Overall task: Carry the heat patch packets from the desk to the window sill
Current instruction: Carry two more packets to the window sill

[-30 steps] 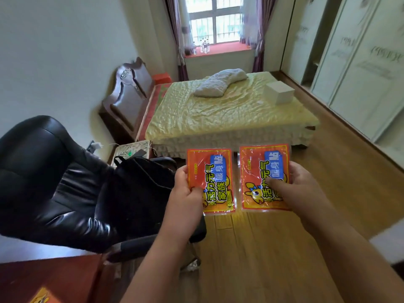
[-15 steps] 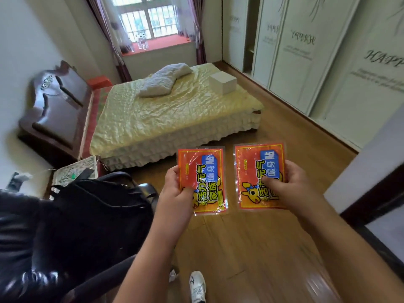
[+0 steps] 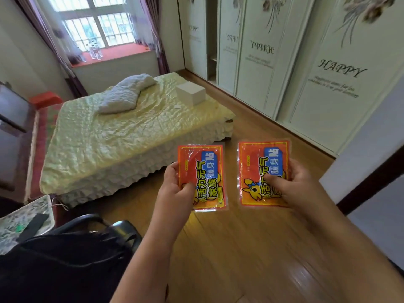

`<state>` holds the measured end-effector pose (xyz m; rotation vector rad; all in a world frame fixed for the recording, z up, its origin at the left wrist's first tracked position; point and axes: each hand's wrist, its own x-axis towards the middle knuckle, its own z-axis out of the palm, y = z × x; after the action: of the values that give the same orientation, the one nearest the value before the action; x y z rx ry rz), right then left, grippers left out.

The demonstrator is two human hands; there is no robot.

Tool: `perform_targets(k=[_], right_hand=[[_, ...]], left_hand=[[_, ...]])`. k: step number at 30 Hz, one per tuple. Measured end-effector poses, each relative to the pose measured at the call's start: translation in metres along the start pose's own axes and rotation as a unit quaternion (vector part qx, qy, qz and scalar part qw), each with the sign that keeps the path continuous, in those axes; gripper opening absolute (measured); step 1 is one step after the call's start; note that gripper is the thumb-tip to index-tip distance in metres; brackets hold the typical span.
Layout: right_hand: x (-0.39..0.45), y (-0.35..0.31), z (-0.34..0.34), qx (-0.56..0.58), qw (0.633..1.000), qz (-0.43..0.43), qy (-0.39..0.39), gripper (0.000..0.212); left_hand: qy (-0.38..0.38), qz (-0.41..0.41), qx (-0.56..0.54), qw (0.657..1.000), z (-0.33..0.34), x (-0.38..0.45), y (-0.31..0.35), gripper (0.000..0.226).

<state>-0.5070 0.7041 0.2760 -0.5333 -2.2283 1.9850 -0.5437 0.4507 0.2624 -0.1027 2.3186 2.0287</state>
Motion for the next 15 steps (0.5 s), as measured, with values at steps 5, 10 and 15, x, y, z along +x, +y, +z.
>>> perform_targets(k=[5, 10, 15], right_hand=[[0.027, 0.002, 0.026, -0.006, 1.000, 0.004, 0.015, 0.026], [0.047, 0.002, 0.034, -0.034, 0.998, 0.026, 0.042, 0.030], [0.083, -0.001, 0.024, -0.039, 0.996, 0.032, 0.069, 0.034]], left_hand=[[-0.023, 0.014, 0.032, 0.999, -0.014, 0.051, -0.004, 0.044], [-0.048, 0.011, 0.038, 0.998, -0.007, 0.087, -0.005, 0.043], [-0.067, 0.006, 0.055, 0.996, 0.016, 0.125, 0.001, 0.044]])
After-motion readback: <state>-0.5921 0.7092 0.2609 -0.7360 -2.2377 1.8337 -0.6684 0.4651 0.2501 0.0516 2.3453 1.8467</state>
